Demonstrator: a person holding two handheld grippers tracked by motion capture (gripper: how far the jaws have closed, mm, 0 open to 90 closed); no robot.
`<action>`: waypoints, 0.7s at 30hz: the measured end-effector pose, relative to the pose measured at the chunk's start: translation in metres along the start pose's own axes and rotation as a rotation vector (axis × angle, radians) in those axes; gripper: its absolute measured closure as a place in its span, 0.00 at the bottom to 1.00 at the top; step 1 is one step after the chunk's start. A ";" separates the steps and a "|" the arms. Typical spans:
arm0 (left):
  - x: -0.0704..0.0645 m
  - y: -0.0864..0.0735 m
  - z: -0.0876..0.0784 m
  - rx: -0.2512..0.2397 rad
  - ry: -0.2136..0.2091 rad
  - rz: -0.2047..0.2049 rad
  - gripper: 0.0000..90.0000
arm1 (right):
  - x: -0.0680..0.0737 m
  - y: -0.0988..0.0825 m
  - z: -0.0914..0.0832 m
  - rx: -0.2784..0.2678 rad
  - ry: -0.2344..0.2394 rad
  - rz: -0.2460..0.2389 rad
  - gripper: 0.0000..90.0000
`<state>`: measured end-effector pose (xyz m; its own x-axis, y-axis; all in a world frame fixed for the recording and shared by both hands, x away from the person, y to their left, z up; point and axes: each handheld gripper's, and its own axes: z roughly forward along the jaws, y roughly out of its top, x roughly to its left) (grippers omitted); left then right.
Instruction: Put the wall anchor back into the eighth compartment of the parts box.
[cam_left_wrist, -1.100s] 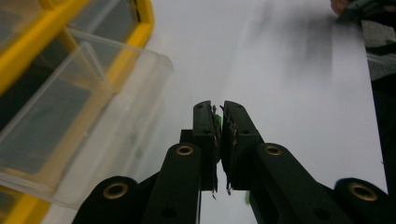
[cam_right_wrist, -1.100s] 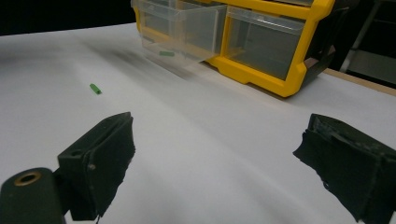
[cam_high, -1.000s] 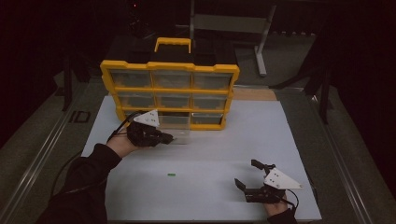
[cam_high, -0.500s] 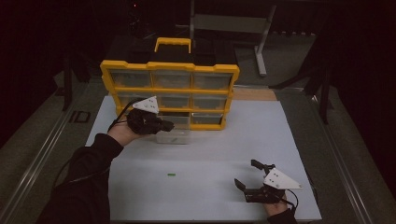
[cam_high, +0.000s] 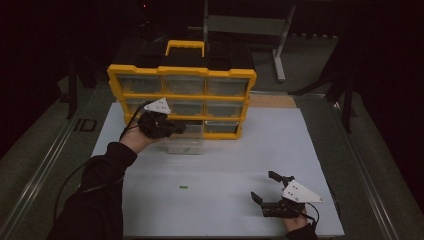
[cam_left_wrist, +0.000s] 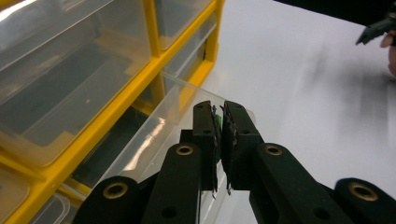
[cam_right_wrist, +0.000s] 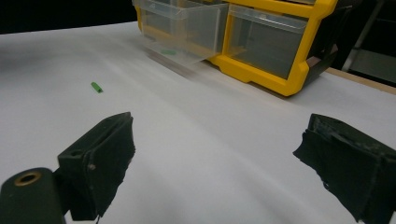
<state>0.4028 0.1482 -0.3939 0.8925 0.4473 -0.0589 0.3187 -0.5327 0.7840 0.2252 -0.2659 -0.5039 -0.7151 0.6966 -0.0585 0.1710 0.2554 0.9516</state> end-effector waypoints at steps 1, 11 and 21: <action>0.002 -0.002 0.003 0.000 0.010 -0.014 0.94 | 0.000 0.000 0.000 0.001 0.001 0.000 0.10; 0.007 -0.010 0.017 0.040 0.042 -0.062 0.94 | 0.000 -0.001 0.001 0.008 0.008 0.002 0.10; 0.012 -0.016 0.030 0.103 0.084 -0.131 0.94 | 0.000 -0.001 0.001 0.011 0.010 0.000 0.10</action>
<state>0.4183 0.1407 -0.4252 0.8127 0.5739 -0.1010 0.4652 -0.5345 0.7056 0.2261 -0.2654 -0.5053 -0.7219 0.6897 -0.0555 0.1784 0.2631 0.9481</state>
